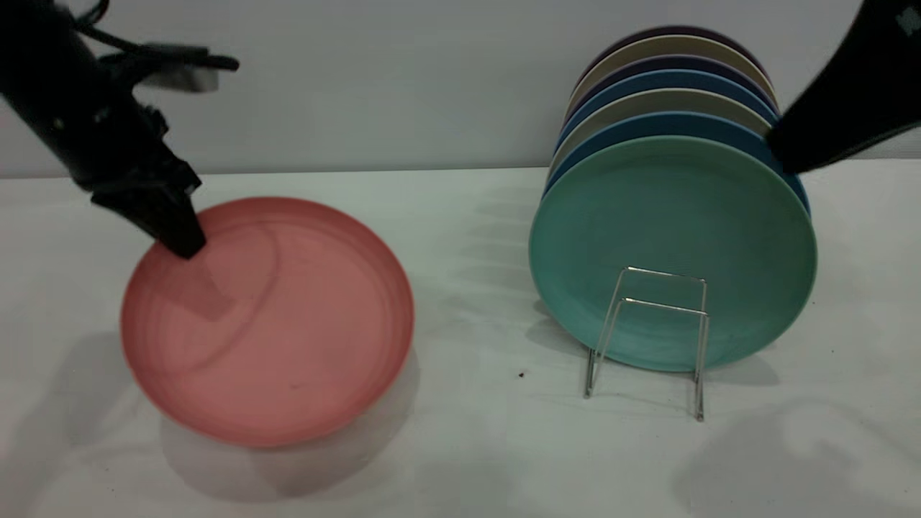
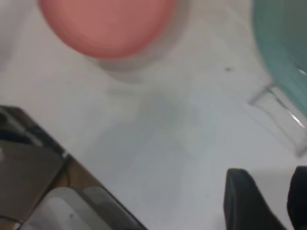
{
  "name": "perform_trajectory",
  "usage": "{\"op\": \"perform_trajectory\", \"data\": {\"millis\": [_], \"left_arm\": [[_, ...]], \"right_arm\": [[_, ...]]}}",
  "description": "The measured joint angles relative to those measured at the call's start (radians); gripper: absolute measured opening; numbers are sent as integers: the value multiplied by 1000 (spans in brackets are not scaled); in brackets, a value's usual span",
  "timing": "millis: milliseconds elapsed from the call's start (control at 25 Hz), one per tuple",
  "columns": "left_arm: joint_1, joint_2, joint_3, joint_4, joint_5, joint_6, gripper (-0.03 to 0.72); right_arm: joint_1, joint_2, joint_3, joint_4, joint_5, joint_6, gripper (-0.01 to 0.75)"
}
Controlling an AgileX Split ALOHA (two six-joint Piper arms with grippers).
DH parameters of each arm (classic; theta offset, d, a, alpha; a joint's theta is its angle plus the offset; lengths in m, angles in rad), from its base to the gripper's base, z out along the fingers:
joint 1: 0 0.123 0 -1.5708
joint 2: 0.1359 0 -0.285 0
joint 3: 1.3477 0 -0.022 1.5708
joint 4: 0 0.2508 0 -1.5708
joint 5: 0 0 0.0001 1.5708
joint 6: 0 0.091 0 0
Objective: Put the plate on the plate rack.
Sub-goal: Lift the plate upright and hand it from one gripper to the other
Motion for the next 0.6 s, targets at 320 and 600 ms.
{"op": "perform_trajectory", "data": {"millis": [320, 600], "left_arm": [[-132, -70, 1, 7, 74, 130, 15], [-221, -102, 2, 77, 113, 140, 15]], "right_arm": [[0, 12, -39, 103, 66, -132, 243], [12, 98, -135, 111, 148, -143, 243]]}}
